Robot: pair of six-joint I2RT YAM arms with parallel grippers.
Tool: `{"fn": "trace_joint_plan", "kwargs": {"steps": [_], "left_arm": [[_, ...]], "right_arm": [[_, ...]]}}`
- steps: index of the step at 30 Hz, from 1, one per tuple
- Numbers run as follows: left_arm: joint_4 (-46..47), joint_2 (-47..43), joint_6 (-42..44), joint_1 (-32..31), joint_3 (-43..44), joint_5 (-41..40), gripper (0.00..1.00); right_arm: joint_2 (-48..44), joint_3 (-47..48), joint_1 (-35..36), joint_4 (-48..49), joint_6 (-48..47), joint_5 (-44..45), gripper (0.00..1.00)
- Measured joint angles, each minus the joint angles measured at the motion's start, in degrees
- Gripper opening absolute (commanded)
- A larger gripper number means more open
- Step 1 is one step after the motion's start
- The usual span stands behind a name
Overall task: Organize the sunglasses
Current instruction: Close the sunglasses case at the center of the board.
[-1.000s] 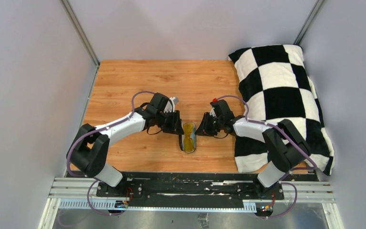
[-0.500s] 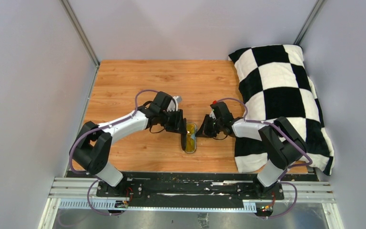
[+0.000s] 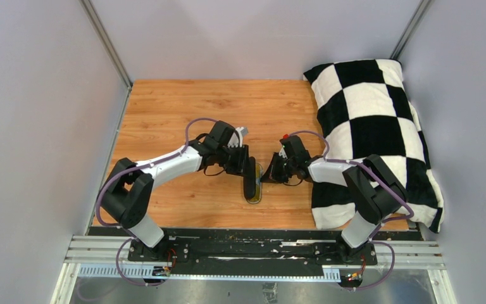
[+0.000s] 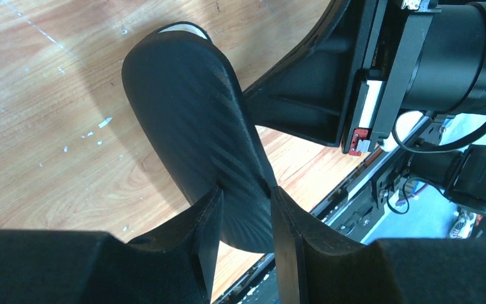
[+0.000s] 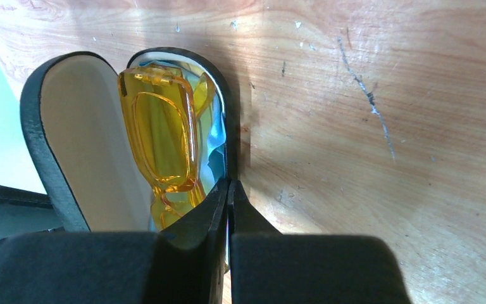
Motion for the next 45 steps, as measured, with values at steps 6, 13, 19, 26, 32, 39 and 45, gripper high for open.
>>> {"fn": "trace_joint_plan", "kwargs": {"steps": [6, 13, 19, 26, 32, 39, 45], "left_arm": [[1.6, 1.8, -0.8, -0.4, 0.7, 1.3, 0.38], [4.2, 5.4, -1.2, -1.4, 0.9, 2.2, 0.38], [4.8, 6.4, -1.6, -1.6, 0.9, 2.8, 0.38], [2.1, 4.7, -0.9, -1.7, 0.9, 1.0, 0.38], [-1.4, 1.7, 0.3, -1.7, 1.3, -1.6, 0.40], [-2.9, 0.0, 0.6, -1.7, 1.4, -3.0, 0.42], [-3.6, 0.0, 0.5, -1.8, 1.4, -3.5, 0.47]], "right_arm": [[0.0, 0.0, 0.0, -0.1, 0.0, 0.1, 0.01], [0.0, -0.1, 0.0, 0.4, 0.7, -0.3, 0.01], [0.0, -0.3, 0.1, 0.8, 1.0, -0.2, 0.02], [-2.0, -0.5, 0.2, -0.6, 1.0, 0.3, 0.13], [-7.7, -0.6, 0.2, -4.0, -0.1, 1.6, 0.28], [-12.0, -0.6, 0.2, -8.5, -2.5, 3.0, 0.48], [-15.1, -0.7, 0.2, -13.4, -5.1, 5.8, 0.50]]}}
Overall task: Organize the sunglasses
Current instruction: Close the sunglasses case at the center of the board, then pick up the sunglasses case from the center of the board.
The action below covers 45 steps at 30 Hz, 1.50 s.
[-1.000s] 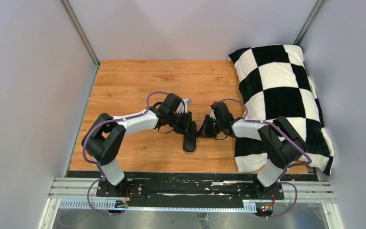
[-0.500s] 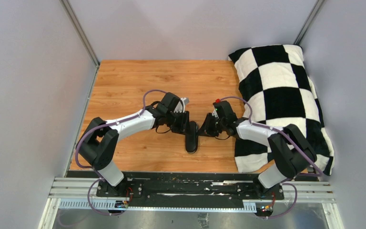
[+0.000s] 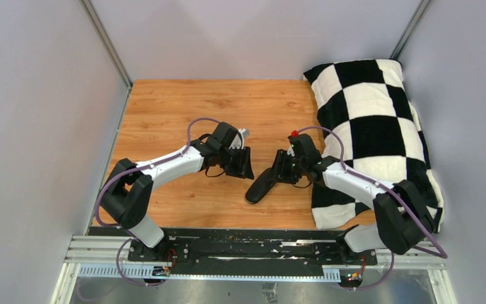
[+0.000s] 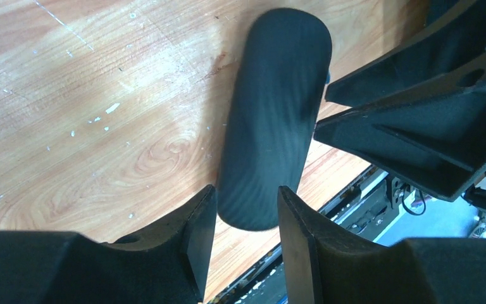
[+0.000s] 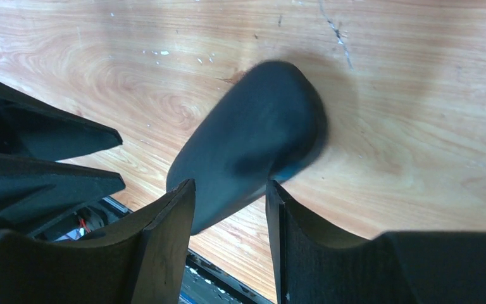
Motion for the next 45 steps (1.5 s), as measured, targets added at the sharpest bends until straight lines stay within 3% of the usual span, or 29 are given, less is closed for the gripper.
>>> {"fn": "trace_joint_plan", "kwargs": {"steps": [7, 13, 19, 21, 23, 26, 36, 45], "left_arm": [[-0.1, 0.0, 0.1, 0.0, 0.0, 0.1, 0.59], [-0.8, 0.1, 1.9, -0.2, 0.9, 0.4, 0.76], [-4.6, 1.8, 6.9, -3.4, 6.6, -1.9, 0.79], [-5.0, 2.8, 8.0, -3.8, 7.7, -2.0, 0.81], [-5.3, 3.8, 8.8, -4.0, 8.0, -1.9, 0.87], [-6.3, 6.0, 9.8, -4.5, 8.2, -2.7, 0.99], [-10.1, 14.1, 11.6, -9.9, 19.2, -11.3, 1.00], [-12.0, 21.0, 13.3, -15.3, 28.3, -20.5, 1.00]], "right_arm": [[-4.3, -0.1, 0.0, -5.8, -2.8, 4.4, 0.46], [-8.1, -0.1, -0.5, -10.1, -4.5, 7.6, 0.51], [-8.6, -0.4, -5.1, -12.6, -5.5, 7.9, 0.49], [-7.7, -0.5, -6.5, -12.7, -5.7, 7.0, 0.55], [-6.8, -0.5, -7.1, -12.6, -5.7, 5.6, 0.68], [-6.6, -0.5, -7.3, -12.7, -4.6, 4.8, 0.73], [-13.7, -1.4, -17.8, -18.2, -2.2, 7.1, 0.72], [-27.3, 2.6, -19.8, -26.4, -2.4, 13.9, 0.72]]}}
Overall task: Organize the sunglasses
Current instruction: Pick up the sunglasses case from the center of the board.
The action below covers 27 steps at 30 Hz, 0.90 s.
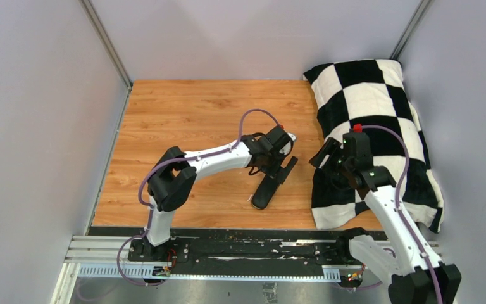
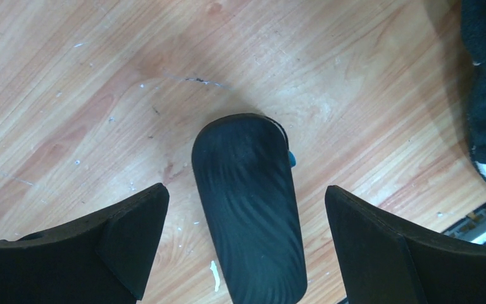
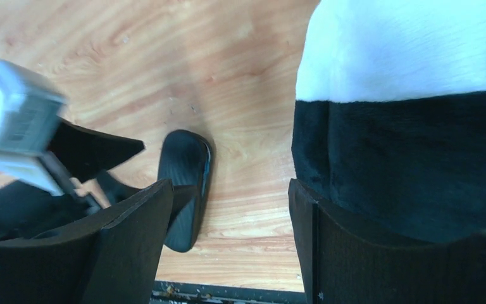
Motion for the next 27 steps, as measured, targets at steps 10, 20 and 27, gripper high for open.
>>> {"fn": "trace_joint_plan", "kwargs": {"steps": [10, 20, 27], "left_arm": [[-2.6, 6.4, 2.7, -2.1, 4.3, -3.7, 0.99], [-4.5, 9.9, 3.9, -3.1, 6.9, -5.6, 0.76], [-5.1, 10.1, 4.1, -3.6, 7.3, -7.3, 0.36]], "right_arm": [[-4.9, 3.1, 0.0, -4.4, -0.8, 4.9, 0.73], [-5.0, 3.1, 0.0, -5.7, -0.8, 5.0, 0.73], [-4.9, 3.1, 0.0, -5.6, -0.8, 5.0, 0.73]]}}
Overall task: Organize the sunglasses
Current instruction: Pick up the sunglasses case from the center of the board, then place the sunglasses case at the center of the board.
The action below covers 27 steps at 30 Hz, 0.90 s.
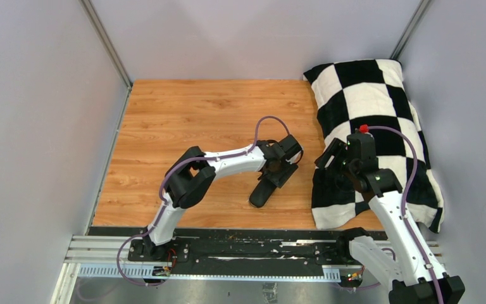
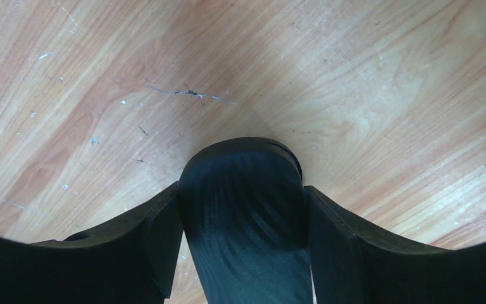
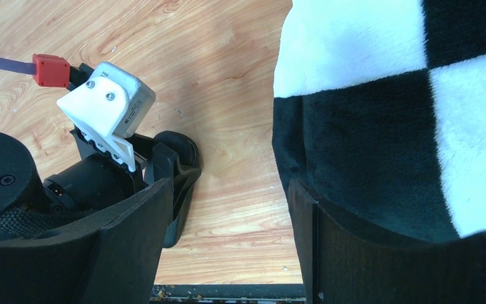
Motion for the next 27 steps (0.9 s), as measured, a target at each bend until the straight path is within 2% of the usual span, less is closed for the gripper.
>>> {"fn": "trace_joint_plan", "kwargs": {"steps": [4, 6, 10, 12, 14, 18, 19, 22, 23, 27], "left_arm": [[-0.2, 0.0, 0.2, 0.0, 0.0, -2.0, 0.07], [-0.4, -0.1, 0.5, 0.0, 0.0, -4.0, 0.00], [-1.4, -0.8, 1.7, 0.8, 0.0, -7.8, 0.00], [-1.6, -1.4, 1.8, 2.4, 0.0, -7.8, 0.06], [-1.8, -1.4, 1.6, 5.2, 0.7, -6.7, 0.10], [-2.6, 0.3, 0.6, 13.0, 6.4, -5.0, 0.12], [-2.4, 1.3, 0.2, 14.9, 8.8, -4.9, 0.20], [-1.4, 4.7, -0.8, 19.0, 14.8, -4.7, 0.63], [-1.6, 6.3, -1.0, 20.0, 17.1, -4.4, 0.70], [-2.0, 11.6, -1.2, 21.6, 23.6, -3.3, 0.90]], "right_arm": [[0.0, -0.2, 0.0, 0.0, 0.0, 0.0, 0.73], [0.0, -0.2, 0.0, 0.0, 0.0, 0.0, 0.73], [0.1, -0.2, 0.0, 0.1, 0.0, 0.0, 0.73], [0.3, -0.3, 0.0, 0.1, 0.0, -0.1, 0.73], [0.5, -0.6, 0.0, 0.5, 0.0, -0.1, 0.73], [0.9, -1.6, 0.0, 0.6, -0.1, -0.1, 0.72], [0.9, -1.7, 0.0, 0.6, -0.1, -0.2, 0.72], [0.9, -2.3, 0.0, 0.7, -0.2, -1.1, 0.72], [0.8, -2.5, 0.0, 0.9, -0.2, -1.5, 0.72], [0.3, -3.3, 0.0, 0.8, -0.8, -2.3, 0.75]]}}
